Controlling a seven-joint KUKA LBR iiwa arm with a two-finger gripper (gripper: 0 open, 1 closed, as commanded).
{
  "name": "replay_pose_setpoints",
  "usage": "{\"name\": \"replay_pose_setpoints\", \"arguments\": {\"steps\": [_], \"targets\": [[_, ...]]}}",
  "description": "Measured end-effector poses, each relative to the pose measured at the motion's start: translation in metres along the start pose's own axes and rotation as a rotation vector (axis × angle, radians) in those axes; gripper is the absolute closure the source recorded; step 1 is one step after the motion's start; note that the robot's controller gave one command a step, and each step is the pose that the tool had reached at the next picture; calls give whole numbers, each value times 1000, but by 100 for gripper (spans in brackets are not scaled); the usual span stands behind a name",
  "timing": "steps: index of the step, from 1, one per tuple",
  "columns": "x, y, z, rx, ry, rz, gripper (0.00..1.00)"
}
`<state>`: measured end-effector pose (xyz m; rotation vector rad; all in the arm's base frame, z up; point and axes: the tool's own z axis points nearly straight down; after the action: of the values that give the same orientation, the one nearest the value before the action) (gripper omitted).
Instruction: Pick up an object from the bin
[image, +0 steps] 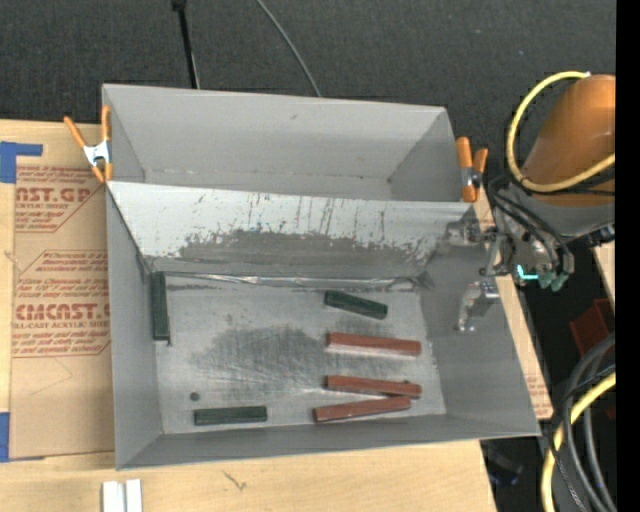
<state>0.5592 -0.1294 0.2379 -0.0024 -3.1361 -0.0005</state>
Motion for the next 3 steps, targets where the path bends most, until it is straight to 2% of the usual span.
{"name": "replay_pose_setpoints", "arguments": {"steps": [1,2,3], "targets": [[-2,1,-5,1,-8,-2,0],[4,-2,65,2,-12,-25,0],[0,17,162,5,-25,-276,100]]}}
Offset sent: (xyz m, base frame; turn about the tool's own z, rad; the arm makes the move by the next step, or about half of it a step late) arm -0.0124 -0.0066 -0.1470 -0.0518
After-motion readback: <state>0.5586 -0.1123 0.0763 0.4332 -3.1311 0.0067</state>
